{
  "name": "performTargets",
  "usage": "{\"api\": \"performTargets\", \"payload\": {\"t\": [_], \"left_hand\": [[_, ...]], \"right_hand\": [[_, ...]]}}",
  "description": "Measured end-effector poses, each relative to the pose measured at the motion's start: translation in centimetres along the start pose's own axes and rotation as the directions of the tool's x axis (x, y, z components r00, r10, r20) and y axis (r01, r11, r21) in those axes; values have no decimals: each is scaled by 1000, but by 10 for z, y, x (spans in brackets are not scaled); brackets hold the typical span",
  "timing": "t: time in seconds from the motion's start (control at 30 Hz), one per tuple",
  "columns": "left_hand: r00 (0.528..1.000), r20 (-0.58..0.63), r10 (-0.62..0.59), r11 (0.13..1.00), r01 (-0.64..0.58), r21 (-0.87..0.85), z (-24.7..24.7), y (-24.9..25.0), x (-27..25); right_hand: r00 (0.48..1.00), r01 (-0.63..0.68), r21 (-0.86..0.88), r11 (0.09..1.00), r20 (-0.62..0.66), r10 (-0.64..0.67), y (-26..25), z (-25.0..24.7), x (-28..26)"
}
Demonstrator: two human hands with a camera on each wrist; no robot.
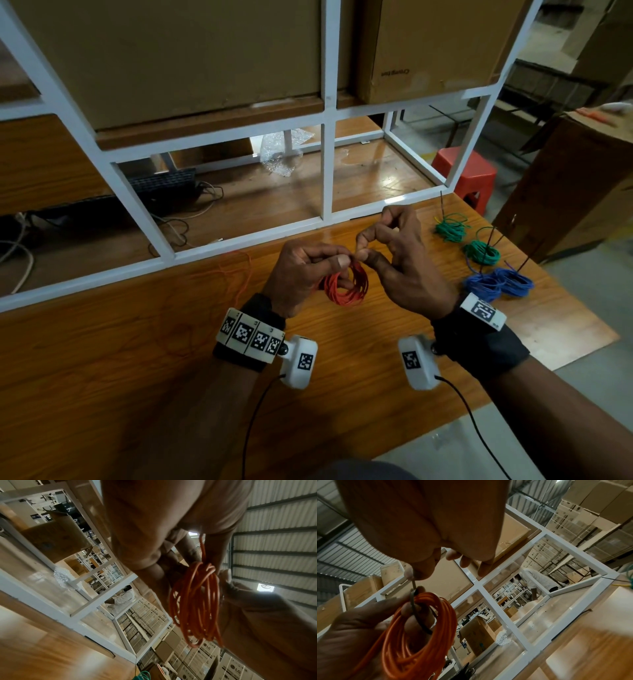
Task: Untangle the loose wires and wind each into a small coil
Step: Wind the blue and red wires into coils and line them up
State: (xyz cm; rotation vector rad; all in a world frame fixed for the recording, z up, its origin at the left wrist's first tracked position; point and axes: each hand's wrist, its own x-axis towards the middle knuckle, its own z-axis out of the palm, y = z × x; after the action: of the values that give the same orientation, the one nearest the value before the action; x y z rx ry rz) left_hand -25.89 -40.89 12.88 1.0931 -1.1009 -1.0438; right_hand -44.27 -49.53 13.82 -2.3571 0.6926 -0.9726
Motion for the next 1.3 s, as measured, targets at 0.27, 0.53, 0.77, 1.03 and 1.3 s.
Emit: {"api": "performTargets", "payload": {"t": [0.27, 0.53, 0.77, 1.03, 1.3], "left_hand": [[990, -72, -118, 992, 115, -51, -18, -27, 0], [985, -58, -161, 984, 156, -86, -25, -41, 1], [977, -73, -200, 978, 195, -69, -24, -46, 1], [966, -186, -179, 978, 196, 73, -21, -67, 0], [908, -387, -162, 970, 219, 107, -13, -71, -2]], "right_hand": [[998, -49, 20, 999, -31, 49, 2, -13, -5], [998, -40, 111, 993, -44, 45, 2, -31, -7], [998, -28, 91, 995, -56, 33, 2, -32, -12], [995, -91, 4, 996, -33, 91, 0, -20, -20], [996, -89, -42, 995, 25, 90, 0, -11, -24]]}}
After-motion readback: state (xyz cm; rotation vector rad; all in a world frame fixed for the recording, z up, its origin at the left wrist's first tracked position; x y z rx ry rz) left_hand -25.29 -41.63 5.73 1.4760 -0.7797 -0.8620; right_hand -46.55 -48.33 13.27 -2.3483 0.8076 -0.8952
